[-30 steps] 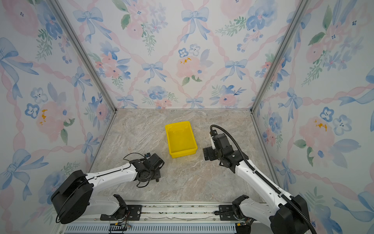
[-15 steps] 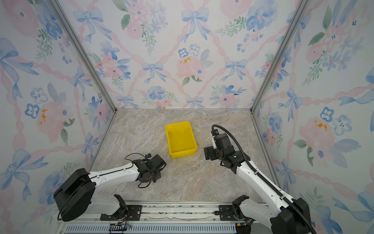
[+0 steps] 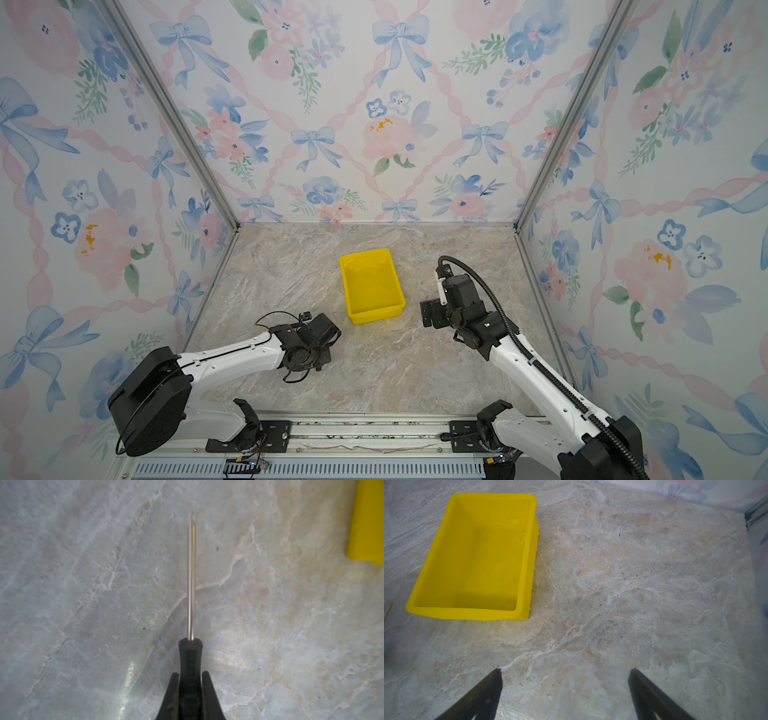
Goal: Put the screwdriver in the bin
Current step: 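Close the left gripper on the screwdriver's black handle and lift it, then carry the screwdriver with the left gripper over the yellow bin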
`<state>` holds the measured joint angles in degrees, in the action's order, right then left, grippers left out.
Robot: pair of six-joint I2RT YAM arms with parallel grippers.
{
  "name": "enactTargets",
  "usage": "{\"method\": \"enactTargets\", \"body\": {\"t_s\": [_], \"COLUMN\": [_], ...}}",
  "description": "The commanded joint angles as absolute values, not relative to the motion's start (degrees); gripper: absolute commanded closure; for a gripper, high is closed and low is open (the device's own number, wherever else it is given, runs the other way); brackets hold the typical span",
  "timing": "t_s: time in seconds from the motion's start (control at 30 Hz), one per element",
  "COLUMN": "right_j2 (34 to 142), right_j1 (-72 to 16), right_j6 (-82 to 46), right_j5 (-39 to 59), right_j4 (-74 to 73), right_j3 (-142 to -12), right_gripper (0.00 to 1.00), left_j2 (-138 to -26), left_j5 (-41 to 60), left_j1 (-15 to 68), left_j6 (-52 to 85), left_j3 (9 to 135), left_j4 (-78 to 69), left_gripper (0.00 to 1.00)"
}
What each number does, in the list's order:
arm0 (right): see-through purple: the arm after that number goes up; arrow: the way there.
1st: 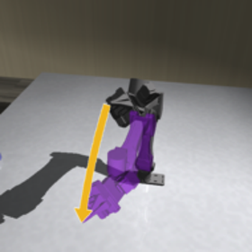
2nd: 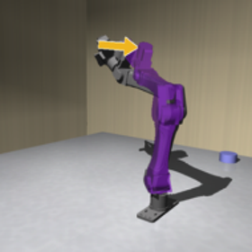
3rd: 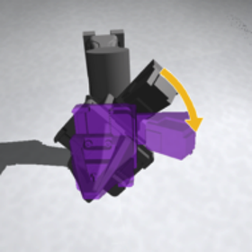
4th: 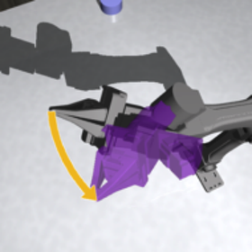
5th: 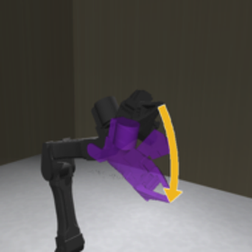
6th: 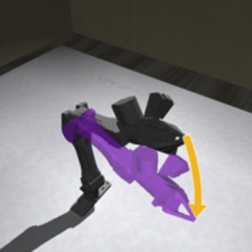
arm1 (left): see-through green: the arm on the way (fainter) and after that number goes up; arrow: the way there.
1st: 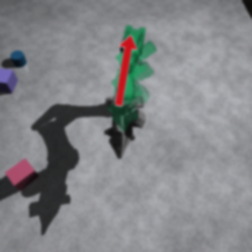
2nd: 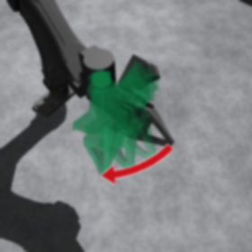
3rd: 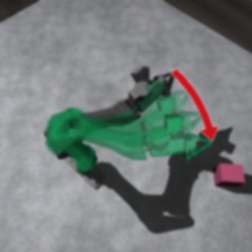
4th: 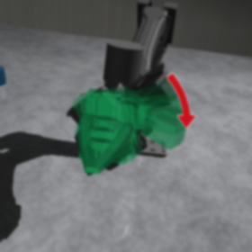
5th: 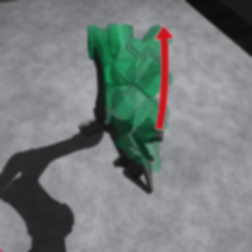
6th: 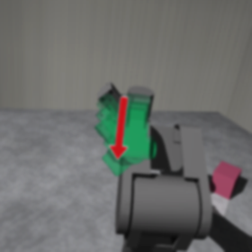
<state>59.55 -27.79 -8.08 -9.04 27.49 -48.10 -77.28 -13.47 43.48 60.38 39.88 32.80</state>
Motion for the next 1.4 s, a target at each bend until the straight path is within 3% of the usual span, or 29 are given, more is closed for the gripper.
{"method": "enactTargets", "body": {"t_s": [0.0, 0.27, 0.8, 1.37], "right_j2": [58.97, 58.44, 58.07, 57.76], "right_j1": [-26.95, -26.03, -25.31, -24.76], "right_j6": [-7.4, -8.0, -7.56, -7.45], "right_j5": [-9.84, -9.76, -9.95, -11.07], "right_j4": [29.17, 30.43, 31.91, 31.77], "right_j3": [-49.03, -49.33, -50.0, -49.46], "right_gripper": [0.03, 0.03, 0.03, 0.03], "left_j2": [-75.78, -80.95, -105.38, -118.62], "left_j5": [-14.44, -14.29, -11.6, -13.05], "left_j1": [41.44, 37.09, 36.84, 38.56], "left_j6": [56.31, 49.68, 43.91, 47.85], "left_j3": [45.51, 58.31, 85.45, 92.64], "left_j4": [33.05, 32.98, 32.78, 32.85], "left_gripper": [0.97, 0.97, 0.98, 0.96]}}
